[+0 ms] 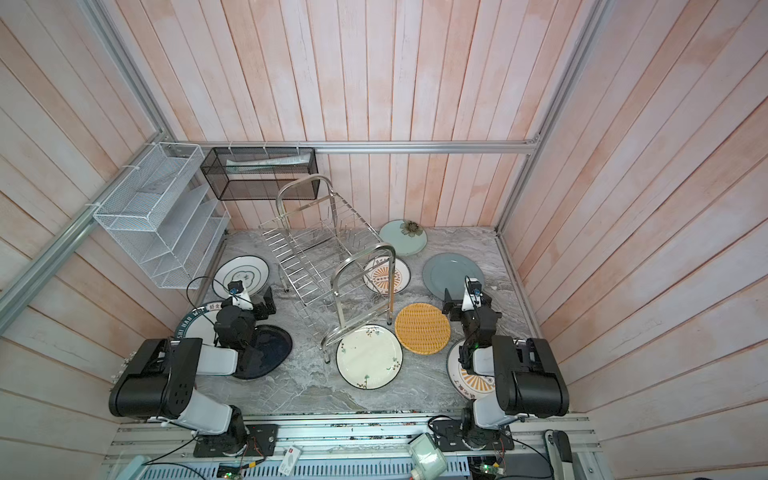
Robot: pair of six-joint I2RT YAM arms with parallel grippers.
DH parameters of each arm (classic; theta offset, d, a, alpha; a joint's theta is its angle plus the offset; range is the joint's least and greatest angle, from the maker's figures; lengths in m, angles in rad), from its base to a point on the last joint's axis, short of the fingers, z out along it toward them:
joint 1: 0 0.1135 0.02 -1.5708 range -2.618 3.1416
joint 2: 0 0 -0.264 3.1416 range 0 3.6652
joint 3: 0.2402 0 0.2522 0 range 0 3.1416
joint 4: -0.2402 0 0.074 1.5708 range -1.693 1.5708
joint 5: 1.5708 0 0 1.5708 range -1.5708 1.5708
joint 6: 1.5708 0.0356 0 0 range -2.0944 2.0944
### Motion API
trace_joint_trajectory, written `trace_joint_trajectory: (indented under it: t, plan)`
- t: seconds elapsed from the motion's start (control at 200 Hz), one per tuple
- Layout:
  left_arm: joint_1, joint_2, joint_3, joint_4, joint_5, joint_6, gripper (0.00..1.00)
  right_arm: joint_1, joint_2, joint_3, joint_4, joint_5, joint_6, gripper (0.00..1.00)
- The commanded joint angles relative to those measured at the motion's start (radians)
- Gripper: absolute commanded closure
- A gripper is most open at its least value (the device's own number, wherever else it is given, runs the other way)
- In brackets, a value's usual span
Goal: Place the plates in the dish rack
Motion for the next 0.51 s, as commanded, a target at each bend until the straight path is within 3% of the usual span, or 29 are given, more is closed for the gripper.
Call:
trace_joint_trajectory:
  t: [0.0,0.5]
  plan:
    - [-0.005,-0.007,0.014,-0.003,0.003,0.014,0.00,-0.006,0.004,0.007,-0.003,-0.013,0.009,0.02]
    - [-0.005,-0.008,0.014,-0.002,0.002,0.014,0.00,-0.027,0.006,0.020,-0.020,-0.046,0.025,0.02]
